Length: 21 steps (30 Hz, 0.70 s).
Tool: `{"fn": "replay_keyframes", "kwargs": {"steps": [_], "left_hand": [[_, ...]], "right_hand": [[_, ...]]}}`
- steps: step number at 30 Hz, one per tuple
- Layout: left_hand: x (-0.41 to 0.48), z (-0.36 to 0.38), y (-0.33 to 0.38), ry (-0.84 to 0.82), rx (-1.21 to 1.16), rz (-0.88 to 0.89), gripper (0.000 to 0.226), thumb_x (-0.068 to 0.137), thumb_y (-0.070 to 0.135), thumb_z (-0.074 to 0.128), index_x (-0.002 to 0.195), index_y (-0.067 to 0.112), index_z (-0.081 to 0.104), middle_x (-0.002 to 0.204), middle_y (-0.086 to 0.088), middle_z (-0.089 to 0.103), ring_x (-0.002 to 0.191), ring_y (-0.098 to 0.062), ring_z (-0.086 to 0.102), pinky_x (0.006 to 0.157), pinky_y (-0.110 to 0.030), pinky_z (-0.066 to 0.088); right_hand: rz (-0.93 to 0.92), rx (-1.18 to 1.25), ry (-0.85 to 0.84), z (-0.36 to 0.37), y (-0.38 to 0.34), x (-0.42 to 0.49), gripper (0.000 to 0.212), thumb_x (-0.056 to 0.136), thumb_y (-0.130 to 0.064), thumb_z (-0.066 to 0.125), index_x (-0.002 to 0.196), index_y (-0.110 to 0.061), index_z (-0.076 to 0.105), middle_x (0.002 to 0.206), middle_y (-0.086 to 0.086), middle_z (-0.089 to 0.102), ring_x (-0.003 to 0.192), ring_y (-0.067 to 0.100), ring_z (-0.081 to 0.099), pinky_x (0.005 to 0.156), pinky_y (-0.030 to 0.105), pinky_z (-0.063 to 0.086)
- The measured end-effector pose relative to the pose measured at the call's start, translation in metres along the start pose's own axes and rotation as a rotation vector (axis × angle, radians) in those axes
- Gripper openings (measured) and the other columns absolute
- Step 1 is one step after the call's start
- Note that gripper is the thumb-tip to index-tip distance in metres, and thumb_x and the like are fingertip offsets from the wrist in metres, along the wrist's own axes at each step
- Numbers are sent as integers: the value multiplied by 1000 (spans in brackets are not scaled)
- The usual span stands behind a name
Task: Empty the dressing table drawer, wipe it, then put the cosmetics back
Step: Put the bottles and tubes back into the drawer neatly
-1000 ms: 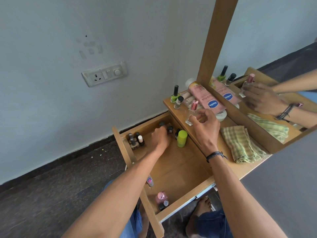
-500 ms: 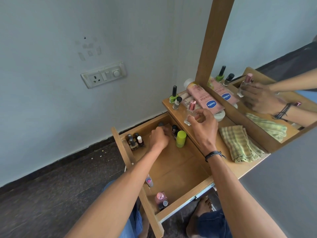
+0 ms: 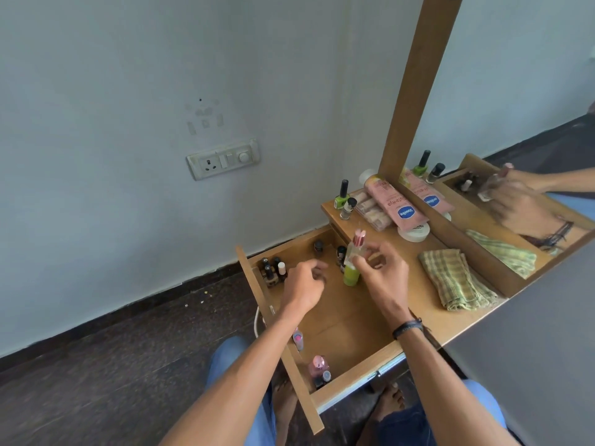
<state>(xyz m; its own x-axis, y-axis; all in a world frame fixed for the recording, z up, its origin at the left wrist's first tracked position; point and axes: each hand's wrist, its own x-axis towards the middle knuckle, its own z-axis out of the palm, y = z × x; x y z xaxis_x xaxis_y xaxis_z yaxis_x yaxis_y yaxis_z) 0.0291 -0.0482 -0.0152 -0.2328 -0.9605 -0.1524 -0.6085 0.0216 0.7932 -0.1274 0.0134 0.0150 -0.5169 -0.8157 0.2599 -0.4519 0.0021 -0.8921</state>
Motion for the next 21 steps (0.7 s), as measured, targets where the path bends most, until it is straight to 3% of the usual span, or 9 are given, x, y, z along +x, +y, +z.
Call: {"fn": "replay_keyframes", "kwargs": {"steps": [3,7,11,17,19,21], "left_hand": [[-9,-2,-8,8,-67,30,24,92,10,65,105,28,74,92,16,72,88,-2,67,82,-26,56],[-20,-5,-12,-12,-86,82,24,92,7,66,109,21,74,96,12,74,90,-3,68,85,-26,56],[-24,-7,-11,-136,-30,87,32,91,7,68,116,26,71,109,12,73,93,-3,69,80,-17,51],[-33,-10,-11,-244,115,118,42,90,1,63,119,30,70,118,13,71,102,-8,68,89,-32,55],[-36,-13,-11,-262,200,146,46,90,-4,55,113,32,72,114,10,73,100,-12,68,85,-34,57],[-41,-17,-9,-279,294,201,48,91,-6,48,111,28,74,112,4,72,84,-14,66,69,-27,52]], "right_hand": [[-32,-71,-50,7,9,-35,16,81,-25,80,94,-27,69,86,-13,67,72,6,60,61,23,49],[76,-230,-84,12,22,-56,17,80,-39,77,93,-31,69,87,-20,67,79,0,64,68,25,53],[113,-324,-161,8,34,-56,22,85,-39,78,103,-28,72,92,-17,68,83,0,64,71,18,51],[69,-402,-398,5,49,-61,25,86,-33,80,110,-28,73,99,-13,71,88,4,67,81,29,58],[43,-426,-488,5,46,-61,23,87,-32,79,109,-30,73,99,-11,71,89,7,67,81,31,58],[36,-459,-580,5,44,-61,22,86,-30,79,107,-32,73,99,-12,72,91,9,68,82,32,57]]}}
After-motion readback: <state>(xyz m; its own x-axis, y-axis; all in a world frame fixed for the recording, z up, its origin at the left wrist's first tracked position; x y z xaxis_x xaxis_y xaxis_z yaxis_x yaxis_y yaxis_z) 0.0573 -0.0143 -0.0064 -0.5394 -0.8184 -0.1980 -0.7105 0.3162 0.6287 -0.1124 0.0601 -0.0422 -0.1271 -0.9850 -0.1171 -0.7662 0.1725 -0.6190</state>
